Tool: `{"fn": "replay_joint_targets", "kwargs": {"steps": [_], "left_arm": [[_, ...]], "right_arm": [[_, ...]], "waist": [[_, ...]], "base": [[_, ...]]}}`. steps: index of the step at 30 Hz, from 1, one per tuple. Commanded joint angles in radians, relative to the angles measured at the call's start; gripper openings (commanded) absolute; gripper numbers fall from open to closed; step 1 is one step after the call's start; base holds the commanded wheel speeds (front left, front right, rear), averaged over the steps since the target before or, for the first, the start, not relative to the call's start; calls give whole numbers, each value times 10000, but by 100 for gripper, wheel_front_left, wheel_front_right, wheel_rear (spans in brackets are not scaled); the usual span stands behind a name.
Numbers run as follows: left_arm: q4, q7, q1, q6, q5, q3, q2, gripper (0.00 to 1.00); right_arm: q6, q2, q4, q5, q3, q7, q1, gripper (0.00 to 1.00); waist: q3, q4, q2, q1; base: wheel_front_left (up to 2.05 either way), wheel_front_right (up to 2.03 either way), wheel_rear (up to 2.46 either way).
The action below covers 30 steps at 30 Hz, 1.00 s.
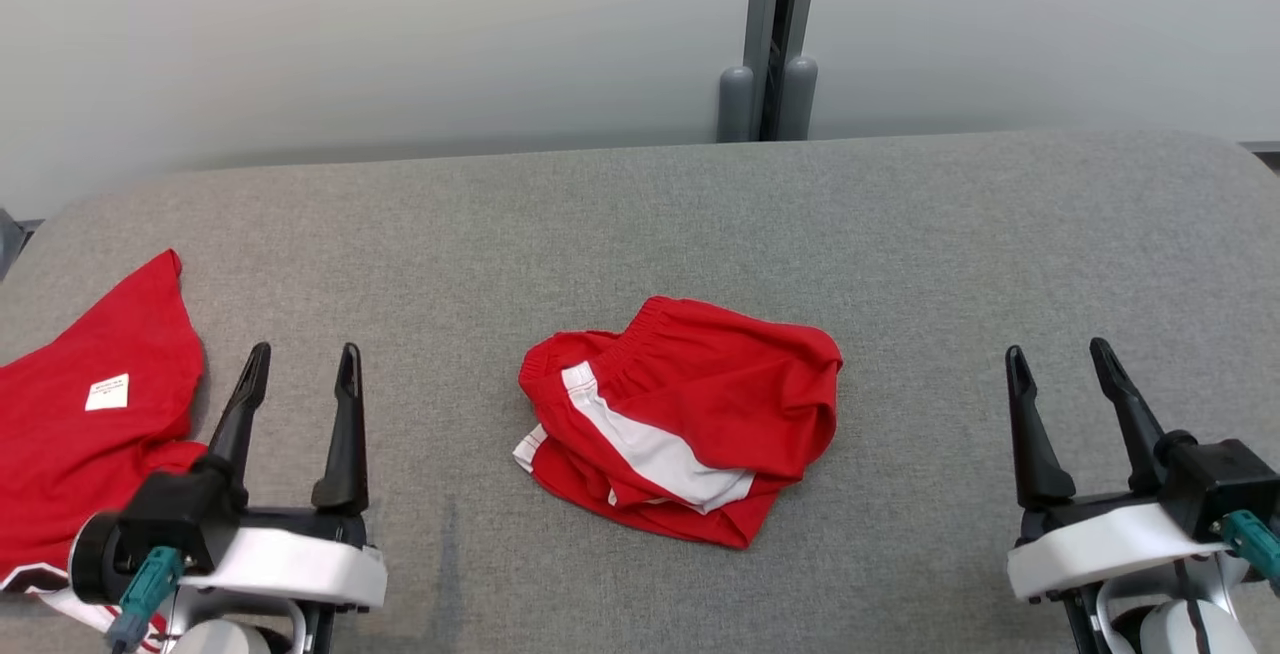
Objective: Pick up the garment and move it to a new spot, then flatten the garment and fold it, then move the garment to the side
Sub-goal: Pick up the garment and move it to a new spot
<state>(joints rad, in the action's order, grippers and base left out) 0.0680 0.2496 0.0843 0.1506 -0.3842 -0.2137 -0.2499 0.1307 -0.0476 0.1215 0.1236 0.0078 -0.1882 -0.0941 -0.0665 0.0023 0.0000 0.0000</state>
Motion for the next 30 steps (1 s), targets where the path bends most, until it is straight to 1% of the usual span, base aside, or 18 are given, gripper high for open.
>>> {"fn": "replay_joint_targets", "kwargs": {"steps": [1,6,11,21,30], "left_arm": [[-122,-8,-125,38,65,1,-98,100],[-511,-259,-734,188,127,-84,-256,100],[-538,-383,-1131,256,44,-94,-348,100],[-432,-510,-1314,349,-76,-107,-424,100],[-326,-607,-1247,420,-159,-91,-427,100]], "right_arm": [[1,-59,-36,-69,-1,41,128,100],[1,-57,-220,-254,18,177,590,100],[1,-57,-529,-230,37,316,1089,100],[1,-57,-1179,-114,-23,638,1668,100],[1,-56,-1309,4,-79,698,1705,100]], "waist": [[86,-6,0,0],[434,-17,0,0],[689,-33,0,0],[816,-87,0,0],[806,-120,0,0]], "base": [[0,0,0],[0,0,0],[0,0,0],[0,0,0],[0,0,0]]}}
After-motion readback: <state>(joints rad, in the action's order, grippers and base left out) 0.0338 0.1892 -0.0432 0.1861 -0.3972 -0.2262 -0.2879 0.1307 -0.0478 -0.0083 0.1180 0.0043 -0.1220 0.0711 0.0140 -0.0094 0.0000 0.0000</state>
